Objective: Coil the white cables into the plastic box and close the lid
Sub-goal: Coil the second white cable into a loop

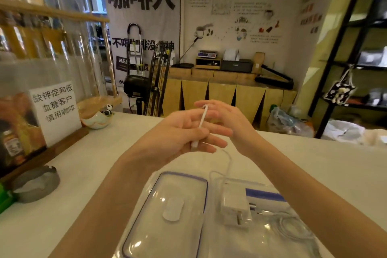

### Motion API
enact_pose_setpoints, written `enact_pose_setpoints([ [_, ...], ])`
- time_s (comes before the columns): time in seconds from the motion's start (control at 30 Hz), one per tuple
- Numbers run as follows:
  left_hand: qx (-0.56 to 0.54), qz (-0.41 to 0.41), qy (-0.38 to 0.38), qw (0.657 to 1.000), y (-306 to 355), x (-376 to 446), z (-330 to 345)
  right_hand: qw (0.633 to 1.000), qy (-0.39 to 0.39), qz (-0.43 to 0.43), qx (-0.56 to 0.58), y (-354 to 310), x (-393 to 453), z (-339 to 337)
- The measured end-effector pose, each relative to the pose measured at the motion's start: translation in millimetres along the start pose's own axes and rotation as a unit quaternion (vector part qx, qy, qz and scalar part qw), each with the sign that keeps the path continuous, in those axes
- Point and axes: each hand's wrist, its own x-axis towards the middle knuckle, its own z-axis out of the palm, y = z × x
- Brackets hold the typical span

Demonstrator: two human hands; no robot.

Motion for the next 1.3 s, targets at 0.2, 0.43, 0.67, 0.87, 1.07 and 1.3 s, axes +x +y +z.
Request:
enact_pose_setpoints([
  [0.2, -0.062, 0.031, 0.053, 0.996, -2, 17, -20, 0.997, -0.042, 0.019, -0.058, 21, 6, 17],
  [0.43, -0.157, 0.079, 0.128, 0.976, -18, 32, -45, 0.967, -0.177, 0.062, -0.173, 43, -3, 51],
  [0.67, -0.195, 0.144, 0.217, 0.946, -36, 42, -69, 0.961, -0.246, 0.066, -0.109, 12, -8, 53],
  [0.87, 0.152, 0.169, 0.242, 0.943, -45, 45, -68, 0.961, -0.227, 0.039, -0.154, -22, -8, 44],
  [1.07, 0.175, 0.045, 0.055, 0.982, -33, 34, -67, 0.975, -0.180, 0.019, -0.126, -42, 0, 21],
  [1.3, -0.051, -0.012, -0.141, 0.989, -23, 24, -73, 0.994, -0.101, -0.045, -0.007, -51, 1, 6],
])
